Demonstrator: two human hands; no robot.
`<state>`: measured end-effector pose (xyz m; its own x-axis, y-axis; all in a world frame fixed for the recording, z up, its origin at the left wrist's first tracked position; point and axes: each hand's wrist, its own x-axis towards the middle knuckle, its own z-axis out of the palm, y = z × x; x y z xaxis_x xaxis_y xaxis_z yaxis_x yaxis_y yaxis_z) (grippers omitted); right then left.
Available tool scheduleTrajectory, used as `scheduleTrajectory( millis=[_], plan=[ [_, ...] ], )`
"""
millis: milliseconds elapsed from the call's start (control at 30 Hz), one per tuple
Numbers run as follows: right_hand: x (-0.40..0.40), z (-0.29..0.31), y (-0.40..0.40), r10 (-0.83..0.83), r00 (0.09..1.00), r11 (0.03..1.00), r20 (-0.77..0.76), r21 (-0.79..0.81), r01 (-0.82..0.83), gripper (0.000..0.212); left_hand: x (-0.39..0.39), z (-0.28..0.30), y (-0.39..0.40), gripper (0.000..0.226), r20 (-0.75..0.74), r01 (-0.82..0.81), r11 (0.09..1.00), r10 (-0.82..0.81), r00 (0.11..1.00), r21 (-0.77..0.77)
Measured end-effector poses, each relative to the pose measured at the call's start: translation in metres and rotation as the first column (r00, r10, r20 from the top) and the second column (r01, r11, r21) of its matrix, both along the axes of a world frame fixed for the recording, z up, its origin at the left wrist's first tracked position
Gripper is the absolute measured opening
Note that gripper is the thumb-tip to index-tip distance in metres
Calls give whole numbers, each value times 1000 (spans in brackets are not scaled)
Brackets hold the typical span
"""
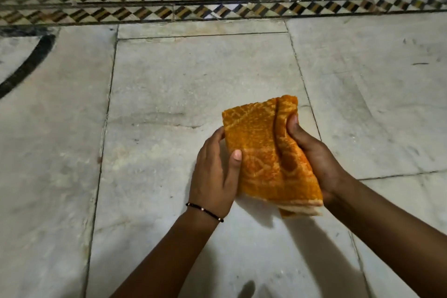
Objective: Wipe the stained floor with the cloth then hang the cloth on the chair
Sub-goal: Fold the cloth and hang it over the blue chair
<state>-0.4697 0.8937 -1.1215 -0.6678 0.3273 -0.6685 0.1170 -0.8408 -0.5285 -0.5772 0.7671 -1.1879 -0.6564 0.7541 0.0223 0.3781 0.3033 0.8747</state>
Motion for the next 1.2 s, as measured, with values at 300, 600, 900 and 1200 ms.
scheduleTrajectory(
  millis=[300,600,900,1200],
  plan=[
    [-33,48,1,-134,975,991,-176,-41,129,60,-18,48,22,78,-53,-113,994,114,992,7],
    [8,280,-39,-115,975,967,-188,-245,67,74,15,298,-31,51,75,-72,997,73,994,-27],
    [71,610,-120,-81,982,964,-169,-264,34,91,66,637,-99,5,480,-92,966,202,854,-242],
    [117,703,-224,-31,995,995,-93,-100,22,70,89,758,-209,9,674,-75,993,118,729,-93]
  ],
)
